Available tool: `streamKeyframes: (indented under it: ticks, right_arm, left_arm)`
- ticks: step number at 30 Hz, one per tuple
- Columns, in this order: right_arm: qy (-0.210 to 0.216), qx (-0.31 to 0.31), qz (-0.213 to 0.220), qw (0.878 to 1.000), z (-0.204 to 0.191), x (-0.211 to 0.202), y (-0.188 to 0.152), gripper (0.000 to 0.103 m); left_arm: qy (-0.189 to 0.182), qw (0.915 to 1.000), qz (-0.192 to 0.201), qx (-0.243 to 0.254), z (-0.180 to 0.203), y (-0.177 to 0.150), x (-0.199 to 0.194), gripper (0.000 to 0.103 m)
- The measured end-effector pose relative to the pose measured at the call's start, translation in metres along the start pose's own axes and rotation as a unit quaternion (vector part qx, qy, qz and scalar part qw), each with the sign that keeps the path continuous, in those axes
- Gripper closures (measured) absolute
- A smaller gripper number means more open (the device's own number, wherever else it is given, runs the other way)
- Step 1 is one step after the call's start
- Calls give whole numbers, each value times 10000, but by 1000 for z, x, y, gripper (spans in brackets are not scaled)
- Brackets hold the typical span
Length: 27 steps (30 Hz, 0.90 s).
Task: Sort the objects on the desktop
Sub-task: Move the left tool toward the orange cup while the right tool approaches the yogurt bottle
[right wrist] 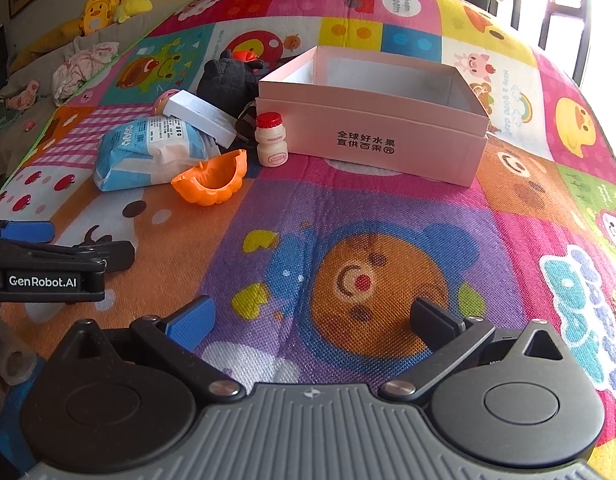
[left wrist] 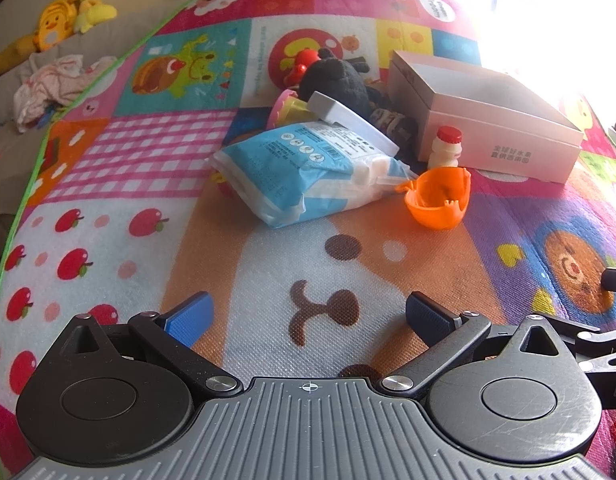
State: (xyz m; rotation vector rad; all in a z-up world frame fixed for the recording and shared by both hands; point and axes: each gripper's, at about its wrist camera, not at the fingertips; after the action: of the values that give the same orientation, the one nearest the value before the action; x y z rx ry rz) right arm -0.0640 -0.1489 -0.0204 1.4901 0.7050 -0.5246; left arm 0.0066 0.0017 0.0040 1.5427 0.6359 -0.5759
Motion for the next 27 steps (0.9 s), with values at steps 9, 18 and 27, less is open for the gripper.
streamKeyframes:
  ticks: [9,18,27]
  right_arm:
    - [415,-130,55,9990,6,-2,7,0]
    - [305,-764,1103,9905,0,-1,61,8]
    - [597,-259,600,9961,-6,78,101,64]
  left_arm:
    - [-267,9953,552,745,18,28,5,0]
    - [1254,9894,729,120,-34,74,47,0]
    - [-211,9959,880,-72,-44,65,41,0]
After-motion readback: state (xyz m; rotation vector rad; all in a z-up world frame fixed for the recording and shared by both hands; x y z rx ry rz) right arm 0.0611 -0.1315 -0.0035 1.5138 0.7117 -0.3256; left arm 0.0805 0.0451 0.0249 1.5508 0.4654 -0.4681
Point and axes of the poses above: each gripper's, at about its wrist camera, not at the fingertips, and x roughly the way its jaws point, z to its right, y to its top, and after that the axes turned 4 degrees about y, right-handed
